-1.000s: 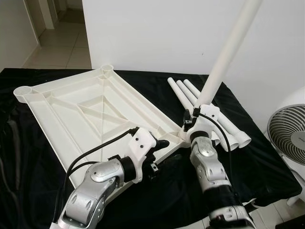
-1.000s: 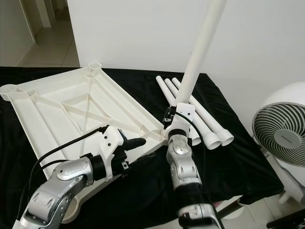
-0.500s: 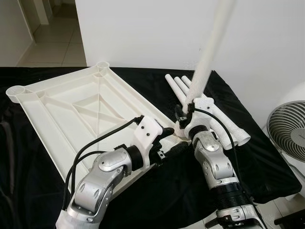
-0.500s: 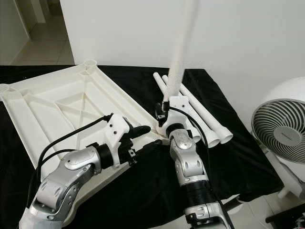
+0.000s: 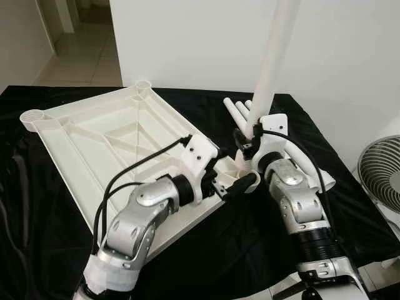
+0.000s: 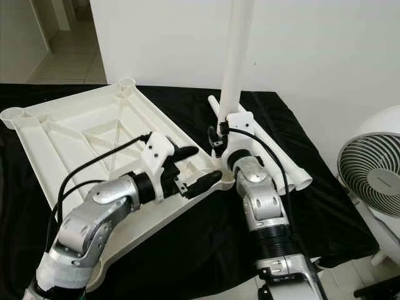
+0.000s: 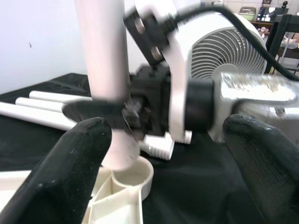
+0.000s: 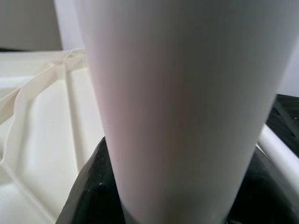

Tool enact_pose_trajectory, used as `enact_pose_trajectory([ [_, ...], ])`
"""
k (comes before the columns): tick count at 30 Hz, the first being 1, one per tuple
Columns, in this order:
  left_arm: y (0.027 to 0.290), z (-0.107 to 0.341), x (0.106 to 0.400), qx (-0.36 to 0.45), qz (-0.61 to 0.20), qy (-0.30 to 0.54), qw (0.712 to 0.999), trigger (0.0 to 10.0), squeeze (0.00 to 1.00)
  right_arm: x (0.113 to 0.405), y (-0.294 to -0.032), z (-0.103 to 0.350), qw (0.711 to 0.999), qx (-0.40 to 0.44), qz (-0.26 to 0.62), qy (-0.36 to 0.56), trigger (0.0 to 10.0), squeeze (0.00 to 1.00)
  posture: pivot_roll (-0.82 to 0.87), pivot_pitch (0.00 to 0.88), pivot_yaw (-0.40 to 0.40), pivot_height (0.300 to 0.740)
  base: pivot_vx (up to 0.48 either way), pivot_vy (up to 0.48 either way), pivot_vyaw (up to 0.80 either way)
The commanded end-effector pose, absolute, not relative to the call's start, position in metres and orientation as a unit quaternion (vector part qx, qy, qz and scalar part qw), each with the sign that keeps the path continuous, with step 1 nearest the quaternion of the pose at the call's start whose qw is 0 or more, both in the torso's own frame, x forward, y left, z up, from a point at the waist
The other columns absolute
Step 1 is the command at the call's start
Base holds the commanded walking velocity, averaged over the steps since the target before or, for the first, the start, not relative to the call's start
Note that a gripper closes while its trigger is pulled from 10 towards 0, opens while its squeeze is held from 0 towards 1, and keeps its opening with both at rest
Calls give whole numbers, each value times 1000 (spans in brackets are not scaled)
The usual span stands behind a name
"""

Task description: Building children table

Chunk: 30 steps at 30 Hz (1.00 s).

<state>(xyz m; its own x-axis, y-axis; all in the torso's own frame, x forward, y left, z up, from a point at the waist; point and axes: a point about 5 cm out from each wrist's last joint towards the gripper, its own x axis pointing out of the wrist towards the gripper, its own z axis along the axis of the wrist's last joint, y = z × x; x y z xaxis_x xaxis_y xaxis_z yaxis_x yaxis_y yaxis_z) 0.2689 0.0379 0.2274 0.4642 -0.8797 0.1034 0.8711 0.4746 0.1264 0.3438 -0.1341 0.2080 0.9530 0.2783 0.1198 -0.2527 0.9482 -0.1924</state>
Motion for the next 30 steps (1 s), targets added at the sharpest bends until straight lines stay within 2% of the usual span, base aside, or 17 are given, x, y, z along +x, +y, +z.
enact_pose_trajectory([
  [1, 36, 225, 270, 26, -511, -69, 856, 10000, 1000, 341, -134, 210, 982, -84, 149, -82, 10000, 0, 33, 27, -38, 740, 0, 0, 0],
  [2, 36, 228, 273, 21, -509, -71, 858, 10000, 812, 340, -135, 210, 980, -88, 158, -85, 10000, 0, 32, 20, -34, 740, 0, 0, 0],
  [3, 36, 228, 273, 21, -509, -71, 858, 10000, 812, 340, -135, 210, 980, -88, 158, -85, 10000, 0, 32, 20, -34, 740, 0, 0, 0],
  [4, 33, 236, 276, 8, -511, -80, 856, 10000, 0, 334, -133, 209, 970, -90, 203, -97, 10000, 0, 35, 14, -35, 740, 0, 0, 0],
  [13, 31, 241, 279, -6, -515, -83, 853, 10000, 0, 330, -132, 209, 963, -91, 233, -103, 10000, 0, 33, 8, -33, 740, 0, 0, 0],
  [19, 26, 261, 286, -67, -536, -95, 836, 10000, 0, 316, -132, 197, 939, -118, 306, -98, 10000, 0, 0, 0, 1, 740, 0, 0, 0],
  [30, 26, 279, 293, -65, -551, -115, 824, 10000, 0, 310, -136, 187, 929, -136, 338, -70, 10000, 0, -11, 0, 11, 740, 0, 0, 0],
])
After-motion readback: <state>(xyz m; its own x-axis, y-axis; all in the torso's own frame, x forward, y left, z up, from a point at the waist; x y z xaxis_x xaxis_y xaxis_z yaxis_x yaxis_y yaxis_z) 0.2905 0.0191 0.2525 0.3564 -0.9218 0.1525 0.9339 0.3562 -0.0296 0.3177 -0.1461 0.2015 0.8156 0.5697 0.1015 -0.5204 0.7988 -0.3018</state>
